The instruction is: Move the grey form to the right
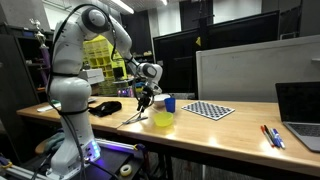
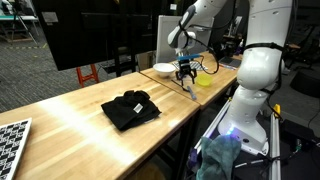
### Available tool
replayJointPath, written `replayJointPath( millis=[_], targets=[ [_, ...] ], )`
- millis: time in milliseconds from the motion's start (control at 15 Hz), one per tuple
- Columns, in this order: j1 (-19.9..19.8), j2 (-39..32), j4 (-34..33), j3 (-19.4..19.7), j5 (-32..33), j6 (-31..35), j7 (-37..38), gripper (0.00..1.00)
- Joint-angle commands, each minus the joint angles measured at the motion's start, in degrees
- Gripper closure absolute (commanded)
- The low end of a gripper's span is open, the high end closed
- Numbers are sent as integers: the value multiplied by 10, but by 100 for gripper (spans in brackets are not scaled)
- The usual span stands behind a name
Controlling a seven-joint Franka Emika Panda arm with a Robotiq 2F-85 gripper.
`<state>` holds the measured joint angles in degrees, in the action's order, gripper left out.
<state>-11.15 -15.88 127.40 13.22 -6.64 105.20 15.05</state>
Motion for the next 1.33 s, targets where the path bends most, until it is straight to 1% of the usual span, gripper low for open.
replayJointPath(
  millis=[0,133,400,667,933,1067,1267],
  targets=[
    [26,72,13,-5,51,-3,34,0],
    [35,98,14,-11,72,-1,45,0],
    [48,149,27,-30,110,25,64,0],
    [59,181,47,-57,153,80,71,0],
    [74,196,74,-88,201,181,60,0],
    [84,199,88,-103,208,239,53,0],
    [102,200,108,-127,199,330,35,0]
  ],
)
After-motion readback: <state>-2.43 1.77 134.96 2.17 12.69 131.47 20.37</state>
